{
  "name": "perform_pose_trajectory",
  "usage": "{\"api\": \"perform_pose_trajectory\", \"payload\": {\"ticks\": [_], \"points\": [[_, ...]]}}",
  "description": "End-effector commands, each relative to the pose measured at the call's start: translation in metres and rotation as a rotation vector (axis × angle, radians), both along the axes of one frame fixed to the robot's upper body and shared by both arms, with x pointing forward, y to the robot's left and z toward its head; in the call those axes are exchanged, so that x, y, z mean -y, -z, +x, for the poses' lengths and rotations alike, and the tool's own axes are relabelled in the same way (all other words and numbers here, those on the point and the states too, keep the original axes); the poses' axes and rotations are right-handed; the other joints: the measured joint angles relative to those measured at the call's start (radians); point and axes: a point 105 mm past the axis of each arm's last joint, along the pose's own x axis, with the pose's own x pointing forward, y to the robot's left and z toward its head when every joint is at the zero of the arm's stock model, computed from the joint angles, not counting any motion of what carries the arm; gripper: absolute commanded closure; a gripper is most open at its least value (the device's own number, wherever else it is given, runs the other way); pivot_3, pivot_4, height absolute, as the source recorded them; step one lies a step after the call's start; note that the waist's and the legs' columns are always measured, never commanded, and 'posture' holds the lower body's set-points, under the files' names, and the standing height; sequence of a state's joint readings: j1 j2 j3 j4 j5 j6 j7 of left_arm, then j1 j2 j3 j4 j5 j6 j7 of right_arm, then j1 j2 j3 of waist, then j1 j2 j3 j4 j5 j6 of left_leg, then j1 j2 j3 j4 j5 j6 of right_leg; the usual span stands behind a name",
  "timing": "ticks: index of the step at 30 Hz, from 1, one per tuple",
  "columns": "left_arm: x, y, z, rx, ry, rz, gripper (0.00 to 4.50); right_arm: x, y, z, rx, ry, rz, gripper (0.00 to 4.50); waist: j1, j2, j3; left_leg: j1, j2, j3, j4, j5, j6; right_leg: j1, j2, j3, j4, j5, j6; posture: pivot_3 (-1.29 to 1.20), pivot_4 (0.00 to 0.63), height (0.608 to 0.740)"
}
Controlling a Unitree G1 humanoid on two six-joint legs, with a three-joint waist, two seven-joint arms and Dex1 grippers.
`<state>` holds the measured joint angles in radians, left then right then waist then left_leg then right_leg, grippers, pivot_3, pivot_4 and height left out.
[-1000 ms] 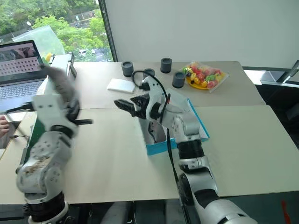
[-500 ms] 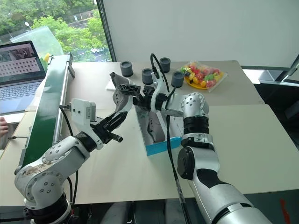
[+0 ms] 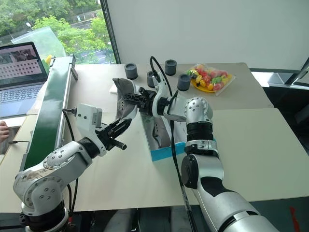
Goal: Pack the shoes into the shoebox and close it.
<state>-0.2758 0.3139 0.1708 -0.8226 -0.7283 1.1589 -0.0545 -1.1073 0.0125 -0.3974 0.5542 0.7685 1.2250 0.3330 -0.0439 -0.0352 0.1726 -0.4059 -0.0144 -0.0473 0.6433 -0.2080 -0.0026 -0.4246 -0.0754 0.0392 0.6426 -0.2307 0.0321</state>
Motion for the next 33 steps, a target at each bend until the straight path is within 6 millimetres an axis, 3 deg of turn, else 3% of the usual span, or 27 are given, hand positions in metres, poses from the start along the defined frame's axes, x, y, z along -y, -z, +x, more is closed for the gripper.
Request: {"api": "perform_pose_trajectory", "payload": {"ticks": [1, 6, 11, 16, 19, 22, 25, 33], "points": [[-0.013, -0.010, 0.006, 0.087, -0.094, 0.028, 3.90, 0.001, -0.033, -0.004, 0.102, -0.011, 0.102, 4.00, 0.001, 0.000, 0.000, 0.000, 0.000, 0.000, 0.000, 0.000, 0.000, 0.000, 0.000, 0.000, 0.000, 0.000, 0.000, 0.00, 0.150, 0.739], [-0.012, -0.009, 0.005, 0.110, -0.087, 0.080, 2.01, 0.005, -0.034, 0.002, 0.061, 0.036, 0.156, 4.00, 0.000, 0.000, 0.000, 0.000, 0.000, 0.000, 0.000, 0.000, 0.000, 0.000, 0.000, 0.000, 0.000, 0.000, 0.000, 0.00, 0.150, 0.739], [-0.017, -0.013, -0.006, 0.160, -0.044, 0.119, 2.01, 0.023, -0.038, 0.023, 0.058, 0.194, 0.170, 4.00, 0.000, 0.001, 0.000, 0.000, 0.000, 0.000, 0.000, 0.000, 0.000, 0.000, 0.000, 0.000, 0.000, 0.000, 0.000, 0.00, 0.150, 0.739], [-0.044, -0.023, -0.025, 0.213, 0.008, 0.206, 2.01, 0.050, -0.055, 0.041, 0.079, 0.308, 0.176, 4.00, 0.000, 0.001, 0.001, -0.001, 0.000, 0.000, 0.000, 0.000, 0.000, -0.001, 0.000, 0.000, -0.001, 0.000, 0.000, 0.00, 0.150, 0.739], [-0.058, -0.020, -0.036, 0.168, 0.082, 0.258, 2.01, 0.057, -0.052, 0.041, 0.111, 0.285, 0.017, 4.00, -0.001, 0.003, 0.002, 0.000, 0.000, 0.001, -0.001, 0.000, 0.000, -0.001, 0.000, 0.000, -0.001, 0.000, 0.000, 0.00, 0.150, 0.739], [-0.070, -0.016, -0.043, 0.135, 0.129, 0.317, 2.01, 0.062, -0.039, 0.036, 0.118, 0.219, -0.212, 4.00, -0.004, 0.003, 0.002, 0.000, 0.001, 0.001, -0.001, 0.000, 0.000, -0.001, 0.000, 0.000, -0.002, 0.000, 0.000, 0.00, 0.150, 0.739], [-0.069, -0.013, -0.045, 0.113, 0.176, 0.336, 2.01, 0.064, -0.026, 0.030, 0.101, 0.152, -0.359, 4.00, -0.003, 0.003, 0.002, 0.001, 0.001, 0.002, -0.001, 0.000, 0.000, 0.000, 0.000, 0.000, -0.002, -0.001, -0.001, 0.00, 0.150, 0.739], [-0.064, -0.013, -0.045, 0.118, 0.220, 0.352, 2.01, 0.067, 0.031, 0.024, 0.057, 0.066, -0.626, 4.00, -0.003, 0.003, 0.003, 0.000, 0.001, 0.002, -0.001, 0.000, 0.000, -0.001, 0.000, 0.000, -0.002, -0.001, -0.001, 0.00, 0.150, 0.739]]}}
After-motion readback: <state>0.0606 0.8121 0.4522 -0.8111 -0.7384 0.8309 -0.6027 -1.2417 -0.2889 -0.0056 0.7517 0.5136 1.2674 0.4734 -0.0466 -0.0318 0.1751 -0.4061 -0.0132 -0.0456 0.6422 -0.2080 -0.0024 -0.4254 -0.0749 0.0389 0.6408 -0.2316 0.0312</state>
